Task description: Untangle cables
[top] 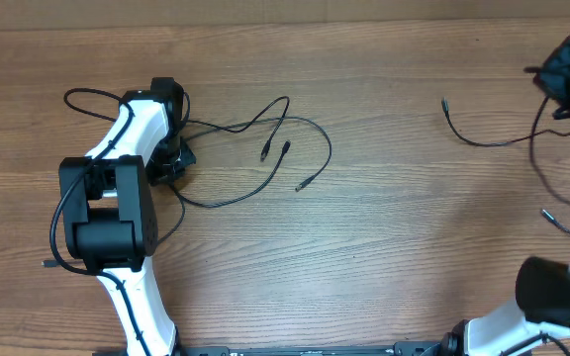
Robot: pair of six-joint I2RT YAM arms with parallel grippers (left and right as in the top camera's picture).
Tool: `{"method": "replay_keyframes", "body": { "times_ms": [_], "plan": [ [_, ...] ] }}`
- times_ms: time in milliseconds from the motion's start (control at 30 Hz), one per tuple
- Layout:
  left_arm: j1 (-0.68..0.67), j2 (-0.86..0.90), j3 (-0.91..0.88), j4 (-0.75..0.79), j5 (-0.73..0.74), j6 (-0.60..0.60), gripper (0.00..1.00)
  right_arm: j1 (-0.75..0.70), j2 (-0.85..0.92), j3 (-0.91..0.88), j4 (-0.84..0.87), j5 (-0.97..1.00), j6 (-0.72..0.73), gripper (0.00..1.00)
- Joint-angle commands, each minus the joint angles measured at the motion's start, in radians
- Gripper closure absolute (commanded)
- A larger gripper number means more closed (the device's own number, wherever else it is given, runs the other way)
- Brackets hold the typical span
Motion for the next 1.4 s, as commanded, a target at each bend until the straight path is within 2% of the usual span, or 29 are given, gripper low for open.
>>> {"method": "replay_keyframes", "body": {
  "times_ms": [0, 100, 300, 533, 633, 767, 867, 933, 967, 1000, 1067, 1200, 1367],
  "plan": [
    [-0.026, 0.068, -0.046, 0.034, 0.082, -0.012, 0.96, -0.001, 0.067, -0.012, -0.017, -0.045, 0.002, 0.96],
    [-0.026, 0.068, -0.046, 0.033, 0.082, -0.011, 0.96, -0.001, 0.077, -0.092, 0.004, -0.051, 0.002, 0.96],
    [-0.026, 0.068, -0.046, 0.033, 0.082, -0.012, 0.96, -0.001, 0.077, -0.365, 0.179, -0.085, 0.002, 0.96],
    [-0.026, 0.068, -0.046, 0.037, 0.082, -0.012, 0.96, 0.011, 0.077, -0.710, 0.556, -0.388, 0.002, 0.95],
    [-0.026, 0.068, -0.046, 0.037, 0.082, -0.012, 0.96, 0.029, 0.077, -0.838, 0.709, -0.410, 0.037, 0.83],
    [-0.026, 0.068, -0.046, 0.037, 0.082, -0.012, 0.96, 0.057, 0.077, -0.988, 0.893, -0.409, 0.084, 0.81],
    [-0.026, 0.068, -0.046, 0.040, 0.082, -0.012, 0.96, 0.076, 0.077, -1.032, 0.950, -0.409, 0.084, 0.68],
    [-0.026, 0.068, -0.046, 0.040, 0.082, -0.012, 0.96, 0.085, 0.077, -1.040, 0.961, -0.409, 0.084, 0.53],
    [-0.026, 0.068, -0.046, 0.041, 0.082, -0.012, 0.96, 0.092, 0.077, -1.040, 0.961, -0.409, 0.084, 0.31],
    [-0.026, 0.068, -0.046, 0.042, 0.082, -0.012, 0.96, 0.096, 0.077, -1.040, 0.957, -0.409, 0.084, 0.18],
    [-0.026, 0.068, -0.046, 0.045, 0.082, -0.012, 0.96, 0.101, 0.077, -1.040, 0.947, -0.408, 0.084, 0.01],
    [-0.027, 0.068, -0.047, 0.047, 0.091, -0.012, 0.96, 0.121, 0.077, -1.040, 0.901, -0.351, 0.085, 0.00],
    [-0.046, 0.068, -0.047, 0.051, 0.097, -0.012, 0.96, 0.160, 0.077, -1.040, 0.832, -0.207, 0.168, 0.00]
  ]
}}
